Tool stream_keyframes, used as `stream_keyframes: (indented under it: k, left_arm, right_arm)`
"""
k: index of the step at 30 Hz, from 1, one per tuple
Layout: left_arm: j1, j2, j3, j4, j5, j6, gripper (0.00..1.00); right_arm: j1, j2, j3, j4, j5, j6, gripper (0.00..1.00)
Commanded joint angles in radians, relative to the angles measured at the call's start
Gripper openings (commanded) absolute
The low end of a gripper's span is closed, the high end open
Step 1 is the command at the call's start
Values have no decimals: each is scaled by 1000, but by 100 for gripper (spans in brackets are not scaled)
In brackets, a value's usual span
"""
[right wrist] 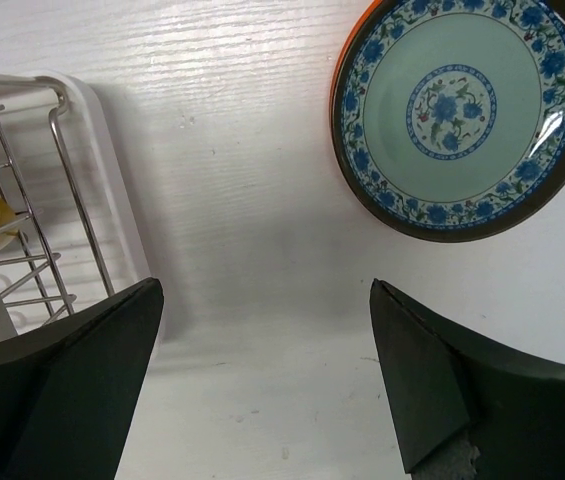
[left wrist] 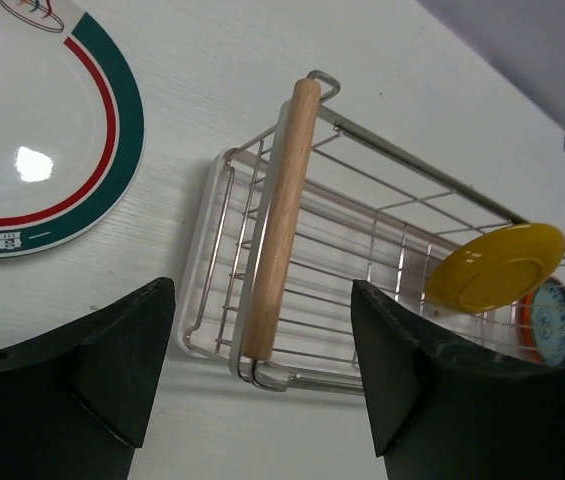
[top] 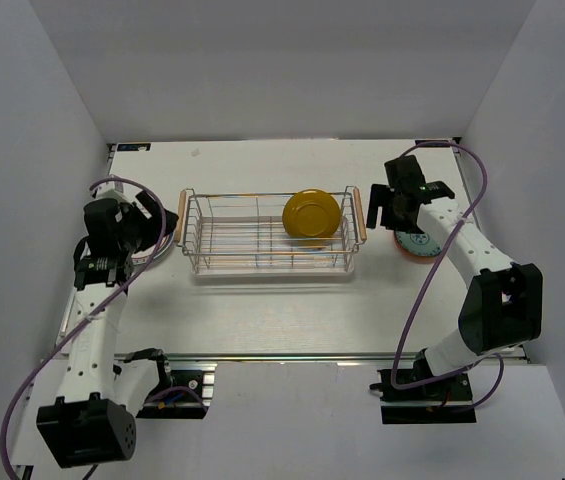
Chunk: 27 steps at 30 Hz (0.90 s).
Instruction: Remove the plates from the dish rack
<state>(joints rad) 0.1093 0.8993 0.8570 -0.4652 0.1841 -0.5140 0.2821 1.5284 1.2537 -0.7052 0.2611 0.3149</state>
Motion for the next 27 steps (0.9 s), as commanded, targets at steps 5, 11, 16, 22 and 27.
stream_keyframes:
  k: [5, 11, 16, 22, 27]
  left_arm:
    - [-2, 115, -13, 106, 213, 31, 71]
    - [-2, 148, -22, 132, 222, 28, 48]
    - [-2, 185, -18, 138, 238, 31, 35]
    - [-11, 219, -22, 174, 267, 25, 26]
    - [-11, 239, -16, 189, 272, 20, 25]
  right_arm:
    - [-4, -19, 47, 13, 61, 32, 89]
    - [-12, -17, 24, 32, 38, 16, 89]
    - [-17, -27, 18, 38, 36, 9, 89]
    - [-20, -42, 12, 53, 21, 1, 89]
    - [-21, -40, 10, 56, 7, -5, 89]
